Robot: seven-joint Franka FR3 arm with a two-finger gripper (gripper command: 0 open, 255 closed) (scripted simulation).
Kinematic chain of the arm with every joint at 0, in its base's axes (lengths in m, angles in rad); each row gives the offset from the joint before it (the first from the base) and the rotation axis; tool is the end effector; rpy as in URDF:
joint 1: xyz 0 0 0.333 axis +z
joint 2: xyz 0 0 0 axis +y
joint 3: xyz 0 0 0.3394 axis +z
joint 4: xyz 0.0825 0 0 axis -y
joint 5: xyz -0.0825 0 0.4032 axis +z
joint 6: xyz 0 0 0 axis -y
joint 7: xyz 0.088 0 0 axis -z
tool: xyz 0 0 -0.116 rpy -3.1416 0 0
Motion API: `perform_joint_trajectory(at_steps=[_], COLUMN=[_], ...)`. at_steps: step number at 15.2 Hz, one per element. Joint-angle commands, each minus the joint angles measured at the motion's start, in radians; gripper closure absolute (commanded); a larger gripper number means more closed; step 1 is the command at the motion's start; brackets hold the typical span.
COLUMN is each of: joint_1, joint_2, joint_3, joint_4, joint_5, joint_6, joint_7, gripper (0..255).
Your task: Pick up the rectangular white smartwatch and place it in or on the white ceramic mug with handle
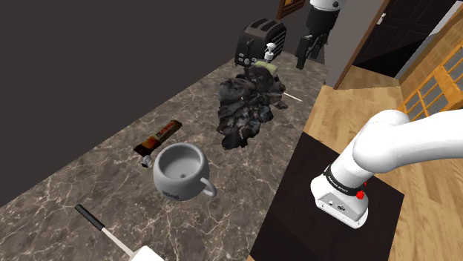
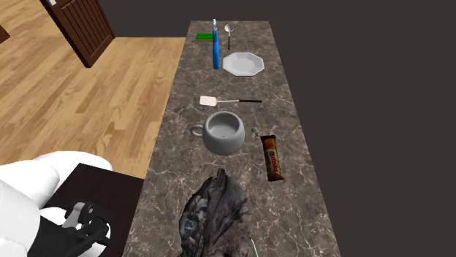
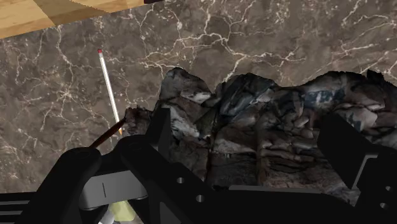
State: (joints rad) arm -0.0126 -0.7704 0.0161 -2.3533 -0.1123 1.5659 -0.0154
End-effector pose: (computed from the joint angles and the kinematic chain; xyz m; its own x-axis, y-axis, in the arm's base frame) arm 0.3130 -0.0104 0.5950 0.9997 0.0135 -0.0189 0.0157 -0.9923 0.1229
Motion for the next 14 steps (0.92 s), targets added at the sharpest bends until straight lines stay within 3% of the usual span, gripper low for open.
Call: perform_joint_trajectory(at_steps=[1,14], joint_1=[0.000,0.098], joint_2=[0.000,0.257], joint_3=[0.000,0.187], joint_4=[0.000,0.003], joint_5=[0.000,0.146], joint_6=[0.000,0.241], joint_7=[0.000,0.197], gripper=[0,0])
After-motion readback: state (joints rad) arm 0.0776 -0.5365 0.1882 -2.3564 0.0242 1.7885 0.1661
